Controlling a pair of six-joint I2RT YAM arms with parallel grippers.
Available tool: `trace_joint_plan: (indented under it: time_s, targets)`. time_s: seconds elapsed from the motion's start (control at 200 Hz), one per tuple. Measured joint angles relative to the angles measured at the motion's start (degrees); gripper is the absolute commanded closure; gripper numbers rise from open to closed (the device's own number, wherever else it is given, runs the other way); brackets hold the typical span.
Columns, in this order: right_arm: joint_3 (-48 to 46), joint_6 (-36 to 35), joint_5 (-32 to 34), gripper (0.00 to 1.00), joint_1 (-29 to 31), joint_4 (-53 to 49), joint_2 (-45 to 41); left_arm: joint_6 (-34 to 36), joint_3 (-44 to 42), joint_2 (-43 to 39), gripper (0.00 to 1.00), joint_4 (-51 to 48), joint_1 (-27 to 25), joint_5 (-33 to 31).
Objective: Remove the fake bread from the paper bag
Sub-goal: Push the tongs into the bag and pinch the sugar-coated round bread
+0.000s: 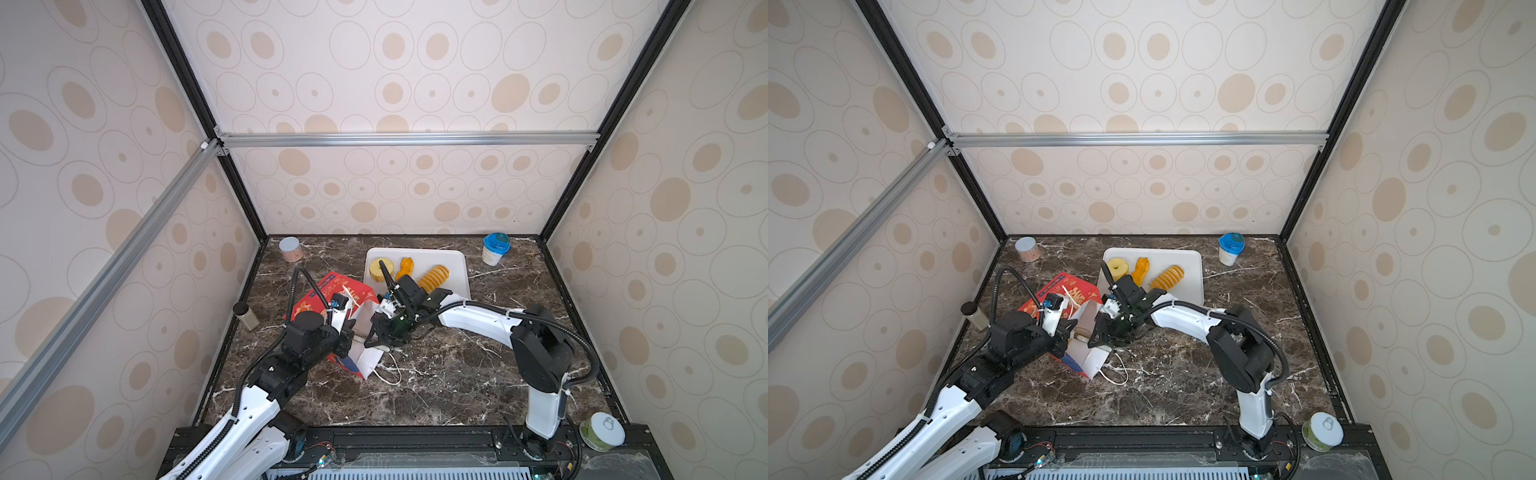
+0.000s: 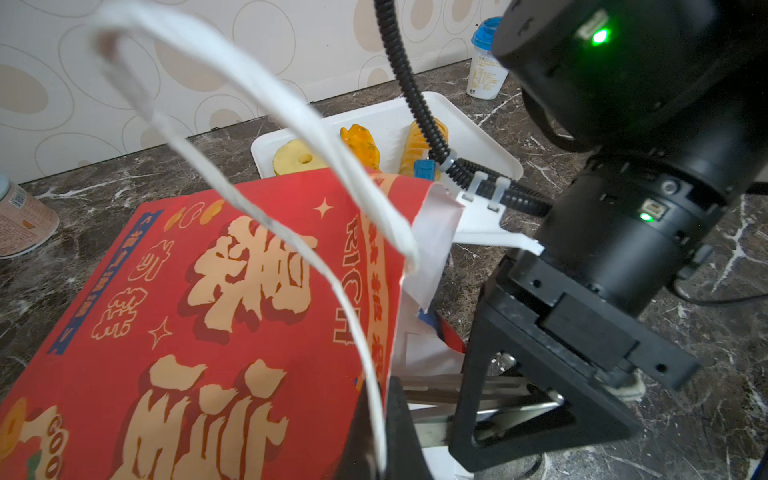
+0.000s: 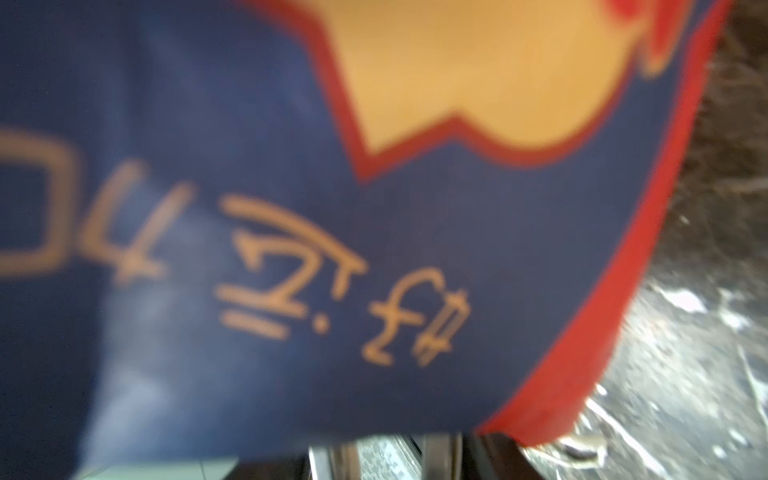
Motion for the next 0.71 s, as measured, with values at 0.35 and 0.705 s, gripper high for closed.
trace_joint_plan:
  time_s: [0.35,0.705]
  targets:
    - [3.65,-0.85,-1.97,0.83,0.46,-0.37,4.0,0.37,-0.96,-0.42,1.0,-0.07,0.0,-0.79]
    - [-4.7,-3.37,0.13,1.0,0.44,-3.58,-6.54,0.72,-0.96,-2.89,1.0,-0.5,-0.07,-2.14]
